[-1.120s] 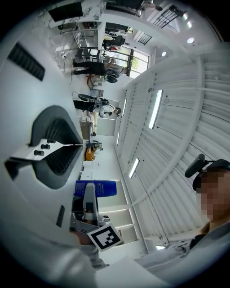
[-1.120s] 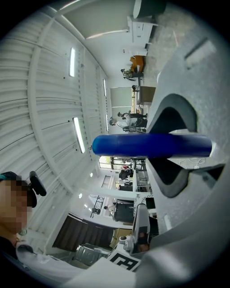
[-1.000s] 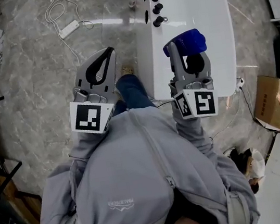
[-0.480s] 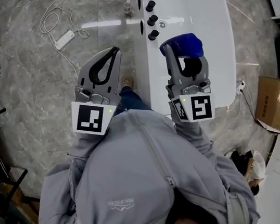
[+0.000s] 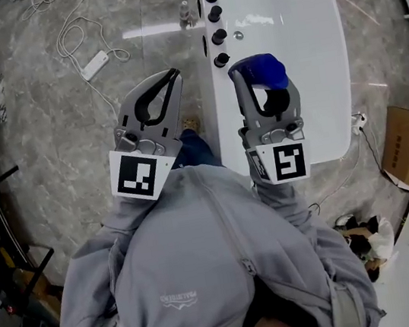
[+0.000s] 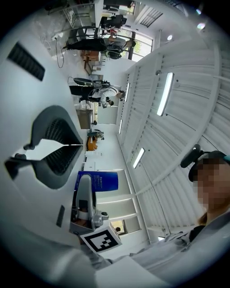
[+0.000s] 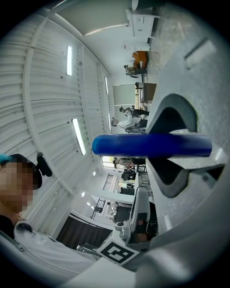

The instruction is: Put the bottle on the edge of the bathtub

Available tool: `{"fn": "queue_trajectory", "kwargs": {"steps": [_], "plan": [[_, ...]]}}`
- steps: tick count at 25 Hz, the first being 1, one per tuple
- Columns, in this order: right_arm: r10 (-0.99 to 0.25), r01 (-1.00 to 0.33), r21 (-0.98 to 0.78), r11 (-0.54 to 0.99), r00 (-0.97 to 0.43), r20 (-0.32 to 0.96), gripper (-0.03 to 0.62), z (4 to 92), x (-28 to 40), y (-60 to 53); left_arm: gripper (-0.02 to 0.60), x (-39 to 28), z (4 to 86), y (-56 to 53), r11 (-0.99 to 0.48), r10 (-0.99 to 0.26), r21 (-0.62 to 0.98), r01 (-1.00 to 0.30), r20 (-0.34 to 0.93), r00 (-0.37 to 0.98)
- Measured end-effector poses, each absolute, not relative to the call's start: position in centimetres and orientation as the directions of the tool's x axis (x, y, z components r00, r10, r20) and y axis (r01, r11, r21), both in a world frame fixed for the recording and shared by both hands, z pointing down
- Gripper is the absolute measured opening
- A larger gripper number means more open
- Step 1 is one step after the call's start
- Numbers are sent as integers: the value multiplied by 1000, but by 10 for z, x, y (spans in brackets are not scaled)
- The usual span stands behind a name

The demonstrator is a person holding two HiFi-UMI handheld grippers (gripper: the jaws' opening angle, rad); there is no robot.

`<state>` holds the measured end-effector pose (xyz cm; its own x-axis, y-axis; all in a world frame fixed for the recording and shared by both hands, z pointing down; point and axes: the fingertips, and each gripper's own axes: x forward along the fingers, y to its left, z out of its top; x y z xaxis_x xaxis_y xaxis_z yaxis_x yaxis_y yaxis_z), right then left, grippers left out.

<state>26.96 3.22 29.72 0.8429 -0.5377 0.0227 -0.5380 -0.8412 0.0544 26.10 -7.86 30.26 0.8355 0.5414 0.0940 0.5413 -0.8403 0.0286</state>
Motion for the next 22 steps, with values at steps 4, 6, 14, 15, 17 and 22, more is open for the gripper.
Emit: {"fn": "queue_trajectory", "kwargs": {"steps": [4, 6, 14, 15, 17, 22], "plan": [[-518, -519, 36, -854, 855, 16, 163, 304, 276, 37, 11, 272, 309, -69, -821, 569, 26, 570, 111, 815], [-510, -510, 31, -859, 860, 17, 163, 309, 278, 38, 11, 275, 311, -65, -809, 585, 25, 587, 115, 803], [-457, -458, 42, -888, 889, 36, 163, 334, 292, 48, 12, 292, 334, -45, -749, 659, 36, 662, 141, 738], [-453, -454, 39, -890, 891, 35, 163, 339, 294, 49, 12, 294, 339, -42, -743, 665, 38, 668, 145, 732], [-449, -450, 26, -893, 893, 37, 163, 348, 298, 50, 11, 297, 351, -37, -728, 681, 39, 684, 158, 715], [-439, -439, 1, -898, 897, 59, 163, 375, 305, 58, 11, 304, 378, -20, -682, 720, 11, 732, 184, 669]]}}
